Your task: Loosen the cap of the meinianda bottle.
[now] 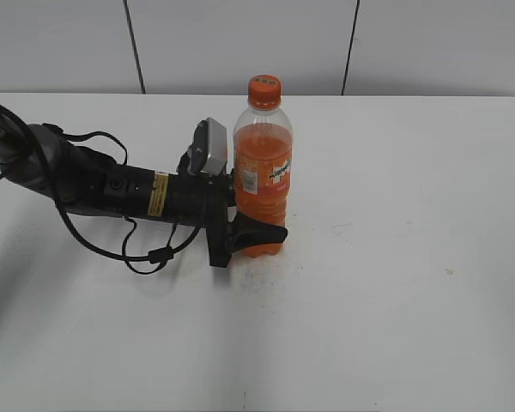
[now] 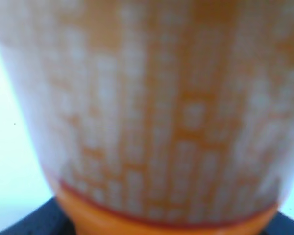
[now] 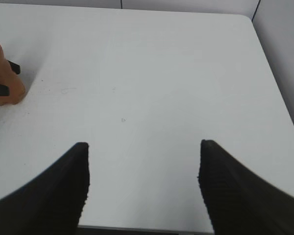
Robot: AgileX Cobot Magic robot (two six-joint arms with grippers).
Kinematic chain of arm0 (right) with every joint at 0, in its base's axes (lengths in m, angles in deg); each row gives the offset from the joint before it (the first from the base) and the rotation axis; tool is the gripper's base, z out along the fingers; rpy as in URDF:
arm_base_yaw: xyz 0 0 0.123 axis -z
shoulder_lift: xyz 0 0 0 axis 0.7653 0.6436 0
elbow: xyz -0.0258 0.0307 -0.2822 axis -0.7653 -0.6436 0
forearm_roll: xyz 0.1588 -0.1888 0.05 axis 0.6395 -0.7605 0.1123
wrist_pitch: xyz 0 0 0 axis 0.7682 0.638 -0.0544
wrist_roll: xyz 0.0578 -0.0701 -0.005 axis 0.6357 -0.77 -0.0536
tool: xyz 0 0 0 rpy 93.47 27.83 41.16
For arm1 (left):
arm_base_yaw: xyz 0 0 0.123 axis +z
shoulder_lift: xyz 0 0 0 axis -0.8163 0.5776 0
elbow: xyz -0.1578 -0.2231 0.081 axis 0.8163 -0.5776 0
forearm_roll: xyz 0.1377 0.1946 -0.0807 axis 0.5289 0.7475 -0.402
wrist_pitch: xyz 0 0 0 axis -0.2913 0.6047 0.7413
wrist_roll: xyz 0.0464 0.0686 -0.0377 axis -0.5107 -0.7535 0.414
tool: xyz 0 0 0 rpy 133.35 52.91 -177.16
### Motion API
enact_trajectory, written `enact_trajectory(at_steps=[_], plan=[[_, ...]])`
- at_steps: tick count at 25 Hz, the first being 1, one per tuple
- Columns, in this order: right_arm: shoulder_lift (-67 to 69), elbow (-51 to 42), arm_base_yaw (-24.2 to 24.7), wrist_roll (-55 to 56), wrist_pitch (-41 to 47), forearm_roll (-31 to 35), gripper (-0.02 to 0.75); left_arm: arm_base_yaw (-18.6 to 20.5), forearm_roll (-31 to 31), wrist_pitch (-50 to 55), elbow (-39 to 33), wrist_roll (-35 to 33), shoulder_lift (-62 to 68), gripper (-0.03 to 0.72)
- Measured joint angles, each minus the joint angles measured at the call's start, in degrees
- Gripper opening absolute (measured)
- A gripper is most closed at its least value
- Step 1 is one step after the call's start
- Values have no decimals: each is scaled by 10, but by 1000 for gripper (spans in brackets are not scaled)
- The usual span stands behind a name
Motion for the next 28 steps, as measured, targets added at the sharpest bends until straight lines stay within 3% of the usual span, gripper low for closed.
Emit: enact_trajectory(at_steps=[14,28], plan=[[425,236,0,26,82,49,524,0,-4,-1,0,0,0,407],[871,610,0,108,86,42,524,0,-5,-1,0,0,0,406]])
